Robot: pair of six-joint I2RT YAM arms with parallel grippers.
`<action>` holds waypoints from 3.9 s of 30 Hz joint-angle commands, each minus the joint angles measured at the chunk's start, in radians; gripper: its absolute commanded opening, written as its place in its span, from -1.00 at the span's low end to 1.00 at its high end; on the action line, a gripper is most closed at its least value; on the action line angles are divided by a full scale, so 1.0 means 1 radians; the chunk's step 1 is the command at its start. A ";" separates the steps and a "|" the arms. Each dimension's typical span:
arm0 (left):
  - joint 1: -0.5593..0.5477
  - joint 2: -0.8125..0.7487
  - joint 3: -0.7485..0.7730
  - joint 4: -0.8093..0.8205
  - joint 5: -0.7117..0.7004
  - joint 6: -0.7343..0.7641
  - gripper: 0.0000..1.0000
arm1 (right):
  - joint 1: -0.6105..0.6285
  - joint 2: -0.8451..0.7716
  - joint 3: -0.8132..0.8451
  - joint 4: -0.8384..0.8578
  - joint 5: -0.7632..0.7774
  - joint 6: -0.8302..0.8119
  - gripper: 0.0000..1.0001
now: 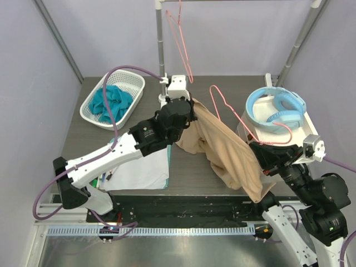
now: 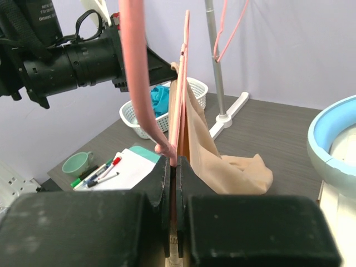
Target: Remove the t-shirt from the hanger
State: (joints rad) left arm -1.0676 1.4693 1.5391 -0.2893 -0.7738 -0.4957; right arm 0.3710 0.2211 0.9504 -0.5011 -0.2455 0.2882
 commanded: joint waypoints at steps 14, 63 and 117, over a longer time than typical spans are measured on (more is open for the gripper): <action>0.073 0.045 0.024 -0.140 0.107 -0.047 -1.00 | 0.002 0.424 -0.098 0.487 0.241 0.118 -0.98; 0.199 -0.079 -0.080 0.199 0.927 -0.390 0.22 | 0.005 0.535 0.079 0.145 0.095 0.017 -0.98; 0.123 0.151 0.130 0.343 0.521 -1.139 -1.00 | 0.005 0.044 0.047 -0.270 0.170 0.074 0.69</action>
State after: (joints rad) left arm -0.9649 1.6554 1.6131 0.0631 -0.2394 -1.6169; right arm 0.3721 0.2413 0.9482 -0.7601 -0.0437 0.3553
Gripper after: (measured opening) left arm 0.022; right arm 0.877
